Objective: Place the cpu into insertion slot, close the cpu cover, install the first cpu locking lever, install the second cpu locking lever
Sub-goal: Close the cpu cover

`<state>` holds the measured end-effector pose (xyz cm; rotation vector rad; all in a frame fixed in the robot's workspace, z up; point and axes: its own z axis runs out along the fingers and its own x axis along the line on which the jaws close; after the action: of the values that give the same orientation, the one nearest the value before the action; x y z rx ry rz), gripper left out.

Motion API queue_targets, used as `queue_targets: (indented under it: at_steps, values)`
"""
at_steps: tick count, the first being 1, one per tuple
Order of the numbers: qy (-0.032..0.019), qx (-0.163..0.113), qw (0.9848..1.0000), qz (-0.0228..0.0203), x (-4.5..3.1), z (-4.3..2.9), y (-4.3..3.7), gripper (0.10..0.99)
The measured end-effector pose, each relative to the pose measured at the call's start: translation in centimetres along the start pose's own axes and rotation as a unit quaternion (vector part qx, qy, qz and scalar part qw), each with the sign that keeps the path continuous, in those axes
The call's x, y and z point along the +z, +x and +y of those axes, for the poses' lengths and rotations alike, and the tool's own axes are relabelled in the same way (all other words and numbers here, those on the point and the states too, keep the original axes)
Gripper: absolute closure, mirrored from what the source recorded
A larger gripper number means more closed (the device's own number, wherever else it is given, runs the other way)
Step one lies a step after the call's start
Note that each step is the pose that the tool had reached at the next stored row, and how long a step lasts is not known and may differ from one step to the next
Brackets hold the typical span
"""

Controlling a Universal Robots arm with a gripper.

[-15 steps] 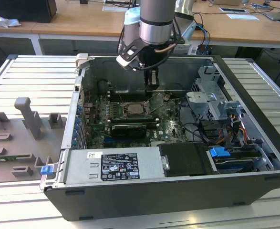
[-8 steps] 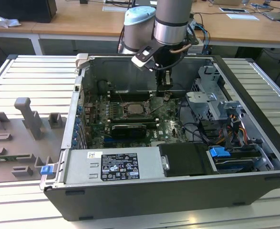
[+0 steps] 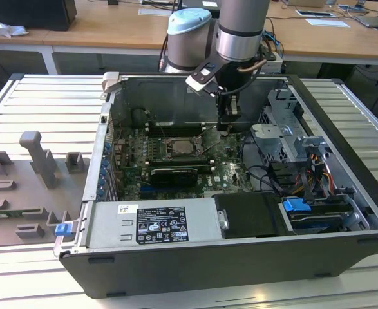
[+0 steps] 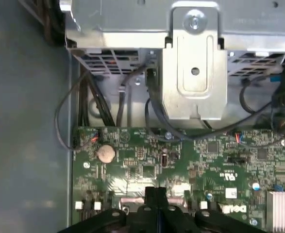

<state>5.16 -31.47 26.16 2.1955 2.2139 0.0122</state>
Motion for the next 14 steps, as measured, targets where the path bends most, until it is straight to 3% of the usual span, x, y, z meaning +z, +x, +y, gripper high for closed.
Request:
queue_targets:
  at_steps: [8,14]
  values:
    - [0.0,-0.004,1.0,0.0,0.34,0.85,0.0,0.98]
    - [0.0011,-0.005,1.0,-0.0003,1.23,1.23,0.01,0.98]
